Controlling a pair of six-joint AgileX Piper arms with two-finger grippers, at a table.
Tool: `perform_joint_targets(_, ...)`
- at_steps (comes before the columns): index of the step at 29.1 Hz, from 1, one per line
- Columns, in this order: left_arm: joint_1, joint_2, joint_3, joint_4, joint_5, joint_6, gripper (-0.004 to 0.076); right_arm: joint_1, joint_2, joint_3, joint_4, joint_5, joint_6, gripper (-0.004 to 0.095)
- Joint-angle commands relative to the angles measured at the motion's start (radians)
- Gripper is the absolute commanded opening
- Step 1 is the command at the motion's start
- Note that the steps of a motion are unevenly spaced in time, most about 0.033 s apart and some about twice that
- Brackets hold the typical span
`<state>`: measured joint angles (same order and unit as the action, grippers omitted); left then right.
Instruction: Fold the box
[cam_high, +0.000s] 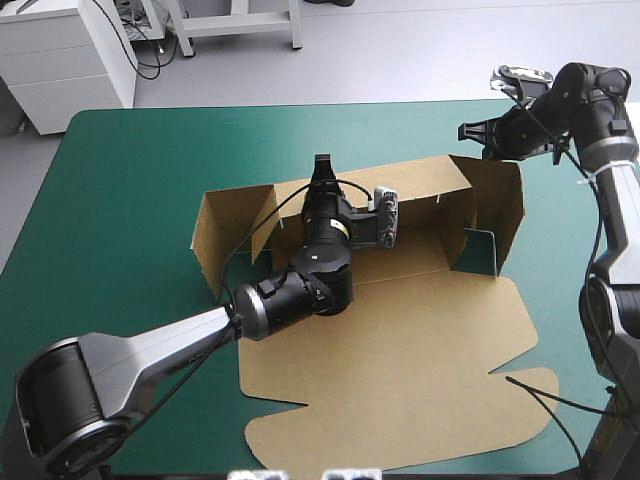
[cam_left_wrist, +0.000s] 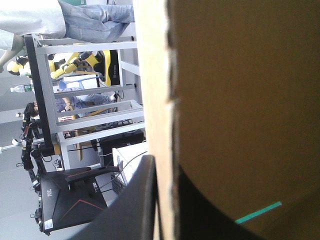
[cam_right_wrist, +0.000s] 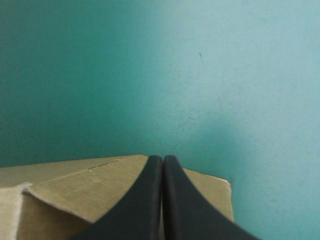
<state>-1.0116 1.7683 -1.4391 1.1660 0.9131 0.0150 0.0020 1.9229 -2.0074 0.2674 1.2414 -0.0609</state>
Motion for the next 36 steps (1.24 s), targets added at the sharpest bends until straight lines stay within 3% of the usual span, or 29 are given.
perform_joint_targets(1,-0.012,-0.02,-0.003,-0.066,-0.009,-0.005,-0.0008,-0.008,-0.058,-0.004,0.082,0.005,-0.051,-0.0014)
perform_joint_targets(5,-0.012,-0.02,-0.003,-0.066,-0.008,-0.005,-0.0008,-0.008,-0.067,0.002,0.148,0.005,-0.074,-0.0014)
perform_joint_targets(24,-0.012,-0.02,-0.003,-0.073,0.025,-0.005,-0.0008,-0.008,-0.187,0.229,0.137,0.003,-0.188,-0.0014)
perform_joint_targets(30,-0.012,-0.02,-0.003,-0.073,0.022,0.002,-0.0008,-0.008,-0.276,0.363,0.164,-0.086,-0.242,-0.0014)
perform_joint_targets(36,-0.012,-0.02,-0.003,-0.069,0.022,0.002,-0.0008,-0.008,-0.383,0.581,0.261,-0.265,-0.363,-0.0014)
